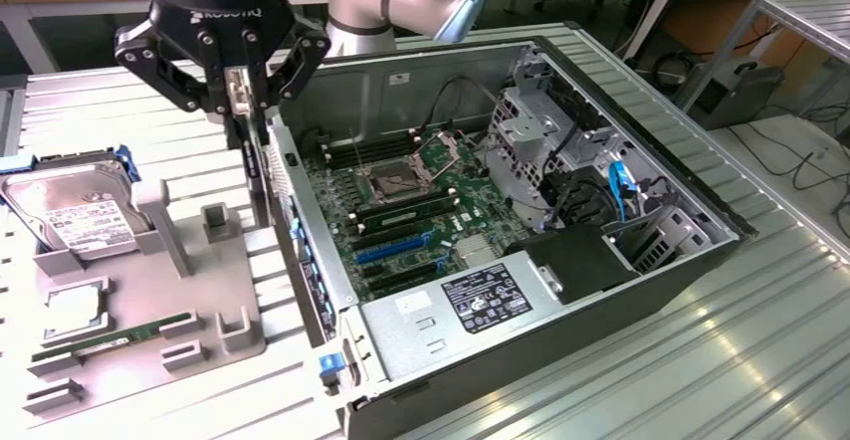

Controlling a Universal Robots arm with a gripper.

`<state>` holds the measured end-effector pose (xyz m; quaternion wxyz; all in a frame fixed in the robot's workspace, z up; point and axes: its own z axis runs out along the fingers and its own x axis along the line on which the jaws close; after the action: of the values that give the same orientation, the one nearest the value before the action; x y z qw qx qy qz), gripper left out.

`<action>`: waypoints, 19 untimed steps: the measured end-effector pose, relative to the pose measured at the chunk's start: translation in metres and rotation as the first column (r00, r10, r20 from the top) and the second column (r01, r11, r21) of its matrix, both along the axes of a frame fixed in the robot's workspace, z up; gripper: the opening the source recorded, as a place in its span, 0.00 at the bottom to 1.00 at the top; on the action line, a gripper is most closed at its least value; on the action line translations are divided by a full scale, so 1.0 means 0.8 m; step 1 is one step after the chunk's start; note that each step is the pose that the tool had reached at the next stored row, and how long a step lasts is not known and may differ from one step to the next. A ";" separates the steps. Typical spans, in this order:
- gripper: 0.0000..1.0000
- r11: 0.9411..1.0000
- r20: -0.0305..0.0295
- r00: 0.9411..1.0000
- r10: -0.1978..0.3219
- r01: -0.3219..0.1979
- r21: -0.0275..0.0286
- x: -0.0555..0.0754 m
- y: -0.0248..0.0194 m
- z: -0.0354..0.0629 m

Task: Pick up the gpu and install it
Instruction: 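Pick up the gpu and move the gpu toward the slot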

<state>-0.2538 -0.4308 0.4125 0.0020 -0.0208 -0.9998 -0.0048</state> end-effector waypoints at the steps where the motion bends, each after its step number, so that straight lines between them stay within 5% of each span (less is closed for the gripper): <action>1: 0.26 1.000 0.000 1.000 0.000 0.000 -0.002 0.002 0.0000 0.002; 8: 0.26 1.000 0.003 1.000 -0.004 0.004 -0.027 0.027 0.0000 0.017; 19: 0.26 1.000 0.003 1.000 -0.004 0.004 -0.028 0.097 0.0000 0.009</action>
<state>-0.1764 -0.4308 0.4201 0.0000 -0.0228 -0.9997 0.0092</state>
